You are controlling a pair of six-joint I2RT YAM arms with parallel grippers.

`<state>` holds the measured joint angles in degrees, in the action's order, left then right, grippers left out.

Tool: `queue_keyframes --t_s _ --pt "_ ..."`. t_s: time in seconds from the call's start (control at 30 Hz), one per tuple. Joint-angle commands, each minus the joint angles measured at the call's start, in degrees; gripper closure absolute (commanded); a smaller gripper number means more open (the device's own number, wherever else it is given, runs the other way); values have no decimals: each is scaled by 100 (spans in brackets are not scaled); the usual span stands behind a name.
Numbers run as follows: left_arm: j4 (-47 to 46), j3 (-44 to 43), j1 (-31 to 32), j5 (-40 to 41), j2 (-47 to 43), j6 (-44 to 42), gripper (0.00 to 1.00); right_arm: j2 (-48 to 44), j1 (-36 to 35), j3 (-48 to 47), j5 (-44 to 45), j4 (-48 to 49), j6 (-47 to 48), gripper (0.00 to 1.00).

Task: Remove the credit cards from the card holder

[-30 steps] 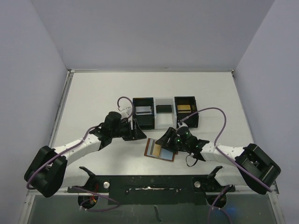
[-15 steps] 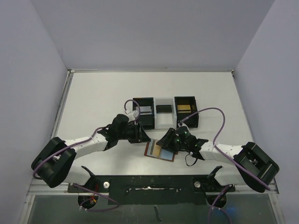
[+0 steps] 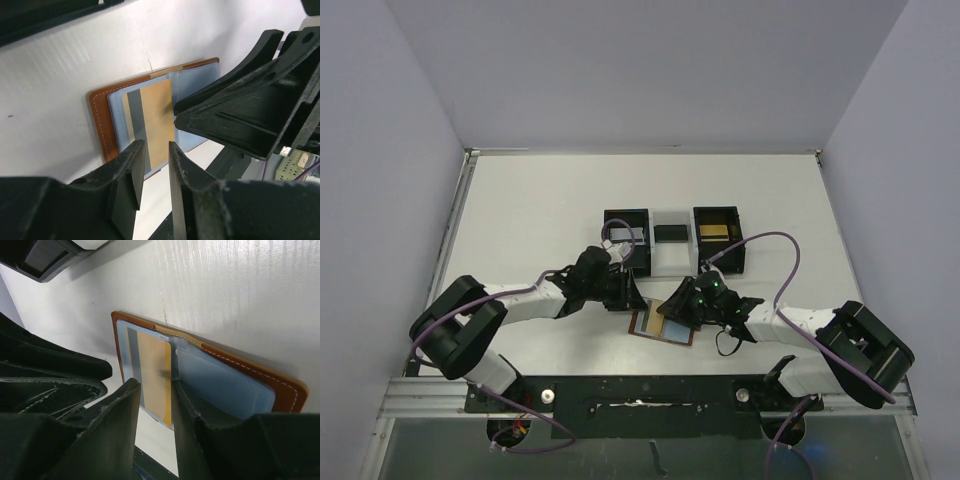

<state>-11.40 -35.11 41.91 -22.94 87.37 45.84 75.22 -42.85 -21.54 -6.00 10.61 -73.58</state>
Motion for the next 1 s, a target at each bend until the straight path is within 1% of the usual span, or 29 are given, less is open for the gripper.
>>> queue_keyframes --t_s 0.0,0.17,0.3,0.4,0.5,0.67,0.97 --pt "-115 -233 113 -18 140 -100 78 -8 -7 9 93 132 -49 69" --pt "45 -437 215 110 318 -120 82 121 7 -15 -10 250 -37 71" --pt "603 -741 262 344 448 -230 85 124 14 -17 -25 271 -34 76" --pt "851 -797 274 526 474 -316 87 110 29 -34 -52 205 -30 76" --pt "854 -685 278 691 466 -227 88 81 57 -4 -59 198 -61 76" --pt "806 -586 280 732 497 -168 88 93 66 18 -67 203 -96 77" --pt "917 -625 330 805 664 -217 89 233 72 78 -23 145 -113 82"
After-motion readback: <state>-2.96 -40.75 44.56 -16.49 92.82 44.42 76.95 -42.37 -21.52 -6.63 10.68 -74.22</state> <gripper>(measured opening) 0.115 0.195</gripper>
